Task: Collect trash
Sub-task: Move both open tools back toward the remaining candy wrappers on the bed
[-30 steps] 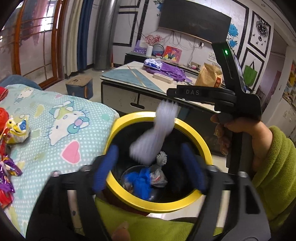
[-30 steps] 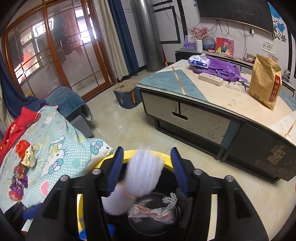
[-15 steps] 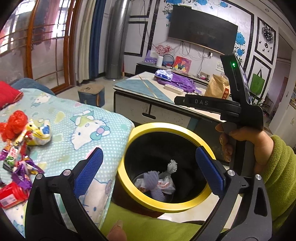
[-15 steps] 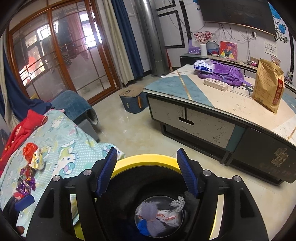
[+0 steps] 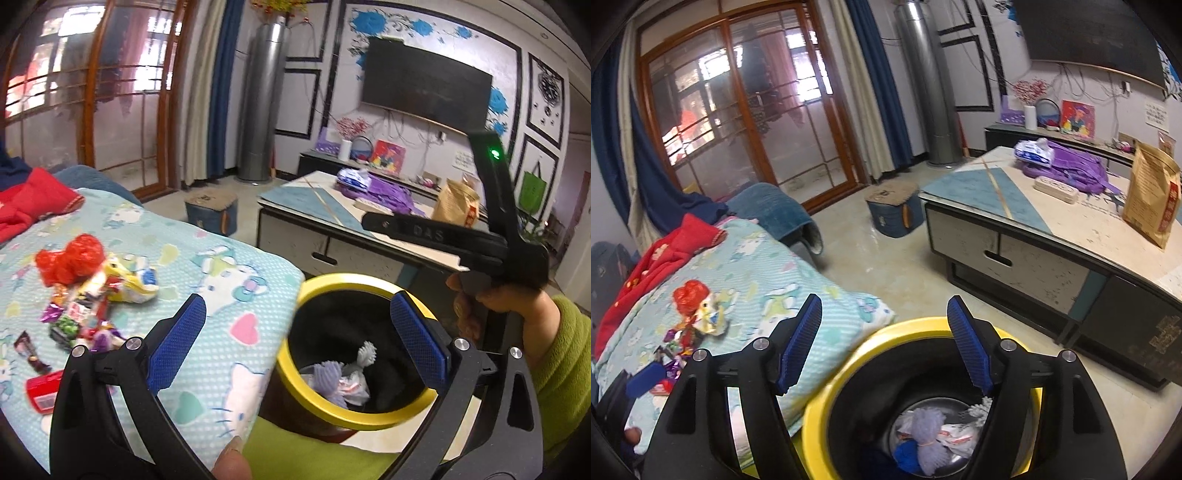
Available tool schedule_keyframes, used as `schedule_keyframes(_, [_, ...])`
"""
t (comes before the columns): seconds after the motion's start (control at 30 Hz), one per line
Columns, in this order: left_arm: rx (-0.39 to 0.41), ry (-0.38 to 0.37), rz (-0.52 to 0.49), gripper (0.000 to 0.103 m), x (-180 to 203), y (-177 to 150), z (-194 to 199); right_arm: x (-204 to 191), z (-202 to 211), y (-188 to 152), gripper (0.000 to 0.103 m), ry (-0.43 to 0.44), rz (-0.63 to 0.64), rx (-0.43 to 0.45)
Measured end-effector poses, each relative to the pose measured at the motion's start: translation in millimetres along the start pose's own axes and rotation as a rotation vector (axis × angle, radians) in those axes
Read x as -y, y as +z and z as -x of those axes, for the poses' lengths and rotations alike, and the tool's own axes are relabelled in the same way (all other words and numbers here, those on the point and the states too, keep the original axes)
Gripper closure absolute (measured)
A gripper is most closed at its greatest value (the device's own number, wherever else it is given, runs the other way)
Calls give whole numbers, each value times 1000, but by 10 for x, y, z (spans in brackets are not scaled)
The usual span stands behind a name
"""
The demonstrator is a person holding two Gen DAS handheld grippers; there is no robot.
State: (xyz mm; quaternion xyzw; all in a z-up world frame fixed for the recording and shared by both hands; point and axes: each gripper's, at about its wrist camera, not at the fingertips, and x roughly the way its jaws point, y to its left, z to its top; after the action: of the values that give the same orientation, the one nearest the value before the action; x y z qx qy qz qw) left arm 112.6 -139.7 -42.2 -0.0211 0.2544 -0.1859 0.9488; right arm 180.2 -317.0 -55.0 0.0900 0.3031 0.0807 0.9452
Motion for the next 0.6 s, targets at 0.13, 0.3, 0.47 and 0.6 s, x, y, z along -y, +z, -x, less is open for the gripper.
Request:
schedule_keyframes(0.13, [24,32,49,11,-152,35,100,-162,32,-9,35,28,29,7])
schedule_keyframes(0.3, [65,86,98,11,-351,71,242,-351,60,-23,34,53,56,11])
schedule_keyframes(0.47, [104,136,158,11,-583,100,393,-573,75,-70,34,86,91,4])
schedule_keyframes(0.6, [129,173,207,11,-774,110,501,-727,71,-105,33,109,122,-5])
